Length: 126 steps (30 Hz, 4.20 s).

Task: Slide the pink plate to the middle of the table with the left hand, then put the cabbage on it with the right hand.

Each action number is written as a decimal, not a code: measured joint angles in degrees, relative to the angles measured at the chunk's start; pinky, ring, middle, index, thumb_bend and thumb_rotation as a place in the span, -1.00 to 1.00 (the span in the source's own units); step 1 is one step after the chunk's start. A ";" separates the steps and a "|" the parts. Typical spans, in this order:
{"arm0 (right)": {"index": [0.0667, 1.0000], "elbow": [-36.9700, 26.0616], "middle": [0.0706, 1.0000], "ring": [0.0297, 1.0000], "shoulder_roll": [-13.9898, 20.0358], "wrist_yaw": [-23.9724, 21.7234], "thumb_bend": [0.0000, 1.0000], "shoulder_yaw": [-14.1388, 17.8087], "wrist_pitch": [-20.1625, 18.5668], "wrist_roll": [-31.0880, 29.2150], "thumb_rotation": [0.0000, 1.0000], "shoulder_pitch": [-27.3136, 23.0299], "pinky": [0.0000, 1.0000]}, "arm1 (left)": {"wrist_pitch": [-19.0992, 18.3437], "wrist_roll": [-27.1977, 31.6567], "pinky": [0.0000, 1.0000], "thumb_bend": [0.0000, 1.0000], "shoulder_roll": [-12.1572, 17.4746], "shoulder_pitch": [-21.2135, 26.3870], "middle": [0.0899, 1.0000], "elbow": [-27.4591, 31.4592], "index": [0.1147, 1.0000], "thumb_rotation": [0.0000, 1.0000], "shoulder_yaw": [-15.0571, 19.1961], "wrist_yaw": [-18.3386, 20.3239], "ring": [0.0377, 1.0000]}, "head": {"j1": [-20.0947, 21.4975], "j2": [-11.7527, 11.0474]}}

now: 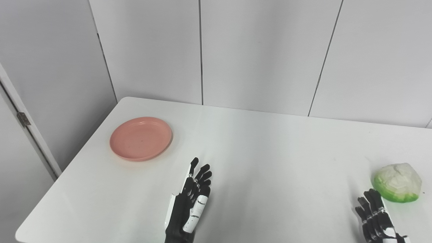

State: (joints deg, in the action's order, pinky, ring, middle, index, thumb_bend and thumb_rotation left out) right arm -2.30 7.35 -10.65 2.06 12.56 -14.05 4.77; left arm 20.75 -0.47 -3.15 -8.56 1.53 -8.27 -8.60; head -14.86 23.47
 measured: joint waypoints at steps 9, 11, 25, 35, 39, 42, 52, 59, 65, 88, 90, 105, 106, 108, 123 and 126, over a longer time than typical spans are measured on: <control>0.95 0.78 0.94 0.93 -0.32 0.23 0.46 0.07 0.34 1.16 0.93 -0.75 0.96 | -6.19 2.70 0.56 0.54 0.62 2.45 0.79 8.02 0.77 0.55 3.80 0.44 0.74 | 0.79 0.61; 0.93 0.71 0.91 0.90 -0.30 0.53 0.46 0.13 0.37 1.37 0.91 -0.51 0.92 | -6.37 2.12 0.61 0.59 1.87 4.81 0.78 9.86 0.72 0.57 5.78 0.59 0.75 | 1.23 0.70; 0.86 -0.43 0.79 0.84 -0.99 1.36 0.45 -0.73 0.33 2.01 0.85 0.10 0.78 | -14.51 2.19 0.70 0.87 14.02 25.38 0.71 9.22 0.64 0.62 16.47 3.21 0.70 | 2.82 1.67; 0.85 -0.67 0.70 0.78 -0.83 1.06 0.49 -1.41 0.34 1.53 0.76 0.41 0.77 | -13.53 6.33 0.69 0.87 23.84 32.19 0.69 -5.67 0.66 0.68 23.10 6.62 0.71 | 3.96 2.46; 0.85 -0.94 0.69 0.77 -0.48 0.89 0.47 -1.55 0.31 1.06 0.76 0.57 0.78 | -10.56 6.16 0.67 0.97 27.50 34.71 0.72 -13.61 0.71 0.67 24.28 7.30 0.72 | 3.26 4.04; 0.85 -2.17 0.68 0.77 -0.01 0.89 0.48 -1.74 -0.30 1.11 0.73 1.05 0.79 | -9.79 6.08 0.70 0.99 29.44 36.66 0.73 -19.58 0.73 0.65 24.64 7.53 0.74 | 3.17 4.05; 0.87 -3.37 0.69 0.76 0.31 0.08 0.51 -1.79 -0.34 0.45 0.70 2.55 0.75 | -7.69 6.07 0.68 0.83 34.37 40.86 0.76 -38.96 0.69 0.61 25.07 8.24 0.76 | 2.56 4.66; 0.85 -4.02 0.69 0.74 1.12 -0.08 0.50 -1.25 -0.89 -0.49 0.68 3.08 0.73 | -8.95 7.26 0.64 0.88 34.86 43.00 0.71 -46.84 0.64 0.58 25.20 9.41 0.77 | 2.82 4.48; 0.84 -5.44 0.69 0.73 1.79 0.03 0.48 -0.93 -2.13 -0.36 0.70 4.28 0.73 | -15.18 14.52 0.39 0.76 33.73 43.33 0.57 -46.09 0.59 0.52 28.79 11.42 0.56 | 3.43 5.80; 0.86 -12.07 0.71 0.72 -0.59 2.87 0.50 2.29 -13.92 -7.78 0.79 6.40 0.79 | -9.35 24.14 0.56 0.72 24.57 43.62 0.71 -57.28 0.69 0.60 32.83 16.62 0.70 | 3.69 6.07; 0.86 -12.15 0.72 0.73 -0.59 2.84 0.51 2.26 -13.98 -7.62 0.77 6.45 0.80 | -9.02 24.10 0.55 0.73 24.43 43.60 0.71 -57.21 0.69 0.62 32.34 16.96 0.71 | 3.70 6.07; 0.83 -12.18 0.69 0.71 -0.81 2.26 0.51 1.63 -14.01 -5.32 0.73 6.37 0.77 | -11.52 24.88 0.35 0.69 22.37 41.13 0.66 -50.88 0.63 0.65 31.19 18.58 0.65 | 4.05 5.80; 0.83 -12.18 0.68 0.70 -0.82 2.26 0.51 1.63 -14.01 -5.20 0.72 6.36 0.76 | -11.57 24.93 0.35 0.69 22.29 41.04 0.64 -50.65 0.62 0.65 31.16 18.60 0.64 | 4.05 5.80; 0.83 -12.17 0.67 0.69 -0.85 2.26 0.49 1.61 -14.00 -4.82 0.74 6.30 0.75 | -11.98 25.06 0.32 0.68 22.13 40.62 0.61 -49.95 0.61 0.64 30.92 18.71 0.62 | 4.22 5.89; 0.80 -14.14 0.68 0.73 -1.57 2.94 0.56 0.95 -15.22 -4.70 0.67 6.14 0.76 | -20.71 22.81 0.70 0.80 16.10 34.68 0.77 -33.36 0.65 0.61 25.15 16.20 0.80 | 7.30 10.02; 0.81 -14.65 0.66 0.71 -1.69 3.32 0.56 0.25 -15.48 -4.74 0.67 5.94 0.73 | -23.16 21.00 0.69 0.81 12.59 33.27 0.79 -27.88 0.65 0.62 25.05 10.79 0.81 | 8.96 11.60</control>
State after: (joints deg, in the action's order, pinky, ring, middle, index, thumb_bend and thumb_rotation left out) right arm -16.95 5.66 -7.33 2.31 -2.92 -18.79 10.71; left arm -2.40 20.53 9.43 24.71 -26.35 16.78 2.18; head -5.89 35.07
